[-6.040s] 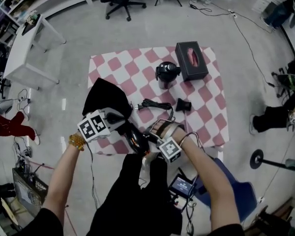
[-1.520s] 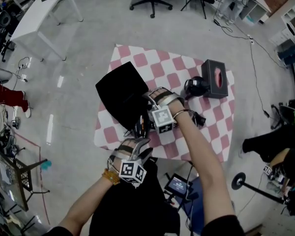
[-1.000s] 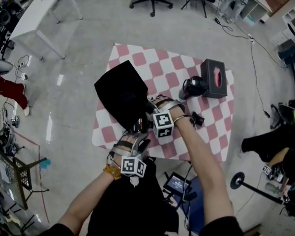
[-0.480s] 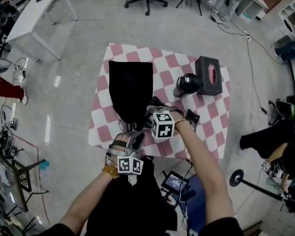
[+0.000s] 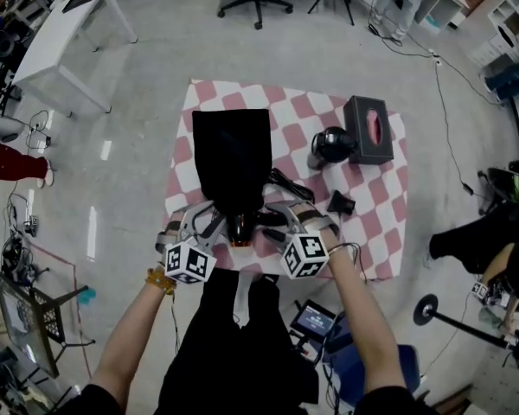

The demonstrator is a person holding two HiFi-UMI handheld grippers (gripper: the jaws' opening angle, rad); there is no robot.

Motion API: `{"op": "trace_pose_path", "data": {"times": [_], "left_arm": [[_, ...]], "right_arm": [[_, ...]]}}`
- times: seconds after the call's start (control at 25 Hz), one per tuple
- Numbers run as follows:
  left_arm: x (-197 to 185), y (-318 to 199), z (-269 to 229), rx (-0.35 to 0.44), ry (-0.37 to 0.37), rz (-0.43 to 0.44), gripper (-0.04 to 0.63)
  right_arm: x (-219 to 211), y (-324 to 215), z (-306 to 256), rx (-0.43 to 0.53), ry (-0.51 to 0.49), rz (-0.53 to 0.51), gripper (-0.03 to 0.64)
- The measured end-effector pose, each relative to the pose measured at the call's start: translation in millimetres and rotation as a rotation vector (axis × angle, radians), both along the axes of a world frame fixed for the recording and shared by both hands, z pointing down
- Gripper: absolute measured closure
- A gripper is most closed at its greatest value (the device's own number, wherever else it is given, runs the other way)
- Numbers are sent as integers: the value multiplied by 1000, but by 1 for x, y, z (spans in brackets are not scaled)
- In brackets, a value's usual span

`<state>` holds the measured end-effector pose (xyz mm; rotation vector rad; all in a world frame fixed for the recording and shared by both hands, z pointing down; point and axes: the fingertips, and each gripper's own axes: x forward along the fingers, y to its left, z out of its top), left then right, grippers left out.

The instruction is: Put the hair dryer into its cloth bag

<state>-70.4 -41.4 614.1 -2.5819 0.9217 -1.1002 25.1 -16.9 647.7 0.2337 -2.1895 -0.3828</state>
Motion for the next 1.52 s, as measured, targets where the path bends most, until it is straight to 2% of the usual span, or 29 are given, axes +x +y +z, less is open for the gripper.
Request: {"op": "trace_pose_path", "data": {"times": [0.08,0.2,0.32,0.52,0.64,0.72,0.76,0.8,0.96,1.04,1.2,1.32,1.44,1.52], "left_arm": [[10,-6,4,-36,-15,66,417],[27,-9,9,-95,3,128,411],[34,-15,9,-150,60,112,411],[38,-23,12,-233,85,124,411],[39,-27,17,-313,107,127,413],[38,-29,21,-375,97,137,445],[38,-30,24,-390,78,144,509],[38,-32,27,-398,58,149,568],[37,-31,28,-407,-21,175,572],[41,-25,18,-397,-28,198,573],[43,-15,-4,-369,-9,216,574],[37,-10,-17,-349,14,204,574],[19,-14,-23,-331,53,139,574],[6,-20,-24,-315,75,84,573]], "right_arm": [[5,3,-4,8,-36,49,334],[11,19,20,-27,57,-11,334],[1,22,38,-59,85,-22,333],[-17,0,49,-11,60,55,334],[-18,-1,55,-16,60,69,387],[-17,-3,55,-6,52,97,424],[-16,-3,56,-2,51,111,427],[-16,-3,56,0,54,123,430],[-20,-5,56,-6,59,158,436],[-25,-11,51,-3,48,191,439],[-33,-30,37,25,-11,302,440],[-32,-41,25,82,-39,393,442],[-30,-44,15,110,-52,461,442],[-31,-39,13,93,-59,445,442]]}}
